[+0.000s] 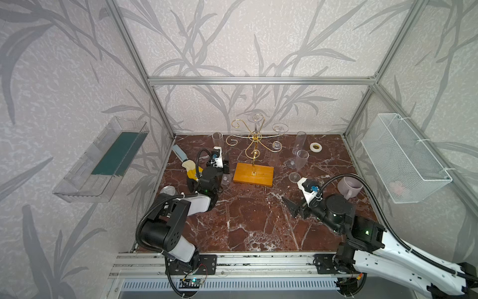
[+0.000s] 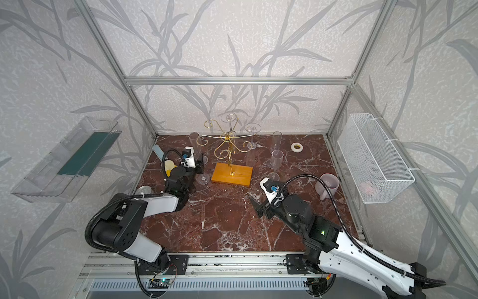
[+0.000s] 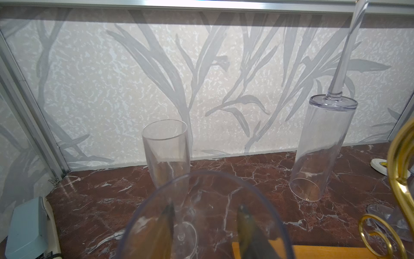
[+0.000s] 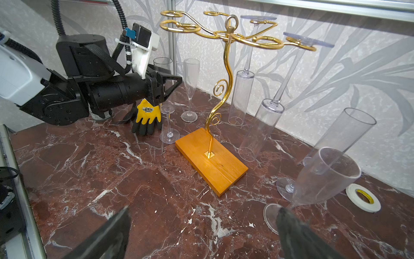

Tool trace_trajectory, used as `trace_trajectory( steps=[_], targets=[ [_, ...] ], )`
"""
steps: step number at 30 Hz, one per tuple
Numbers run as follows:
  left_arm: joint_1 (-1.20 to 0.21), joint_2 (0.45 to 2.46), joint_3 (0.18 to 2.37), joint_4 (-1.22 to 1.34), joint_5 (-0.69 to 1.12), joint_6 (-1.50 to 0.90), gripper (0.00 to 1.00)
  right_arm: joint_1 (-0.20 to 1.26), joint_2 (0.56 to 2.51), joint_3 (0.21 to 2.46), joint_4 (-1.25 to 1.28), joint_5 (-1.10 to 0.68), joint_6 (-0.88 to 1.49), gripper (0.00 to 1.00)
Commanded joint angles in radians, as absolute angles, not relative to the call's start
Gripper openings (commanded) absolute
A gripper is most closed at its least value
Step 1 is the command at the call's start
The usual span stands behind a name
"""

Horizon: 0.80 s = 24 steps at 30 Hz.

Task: Take the wine glass off the wine glass rack
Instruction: Place the wine glass at the top-left of the table.

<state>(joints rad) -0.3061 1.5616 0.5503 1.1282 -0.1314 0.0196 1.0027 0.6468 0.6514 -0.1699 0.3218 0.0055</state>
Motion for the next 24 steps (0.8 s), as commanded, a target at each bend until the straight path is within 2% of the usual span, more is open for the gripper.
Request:
trace_trajectory(
  steps=[1, 4, 12, 16, 18, 24],
  targets=[
    [-0.301, 1.563, 0.541, 1.206, -0.147, 0.033, 0.36, 1.007, 0.635, 0.649, -0.172, 0.349, 0.001, 0.99],
    [-0.301, 1.565, 0.529, 1.213, -0.152, 0.03, 0.39, 1.006, 0.634, 0.644, -0.168, 0.355, 0.003, 0.99],
    [-0.301, 1.559, 0.52, 1.201, -0.153, 0.036, 0.71, 1.006, 0.636, 0.641, -0.159, 0.355, 0.006, 0.99],
    [-0.301, 1.541, 0.517, 1.191, -0.152, 0.035, 0.81, 1.007, 0.635, 0.64, -0.156, 0.356, 0.006, 0.99],
    [-0.301, 1.523, 0.514, 1.179, -0.152, 0.038, 0.99, 1.006, 0.635, 0.64, -0.155, 0.356, 0.005, 0.99],
    [-0.301, 1.438, 0.5, 1.121, -0.175, 0.039, 0.99, 1.006, 0.63, 0.642, -0.146, 0.349, -0.001, 0.99]
  ],
)
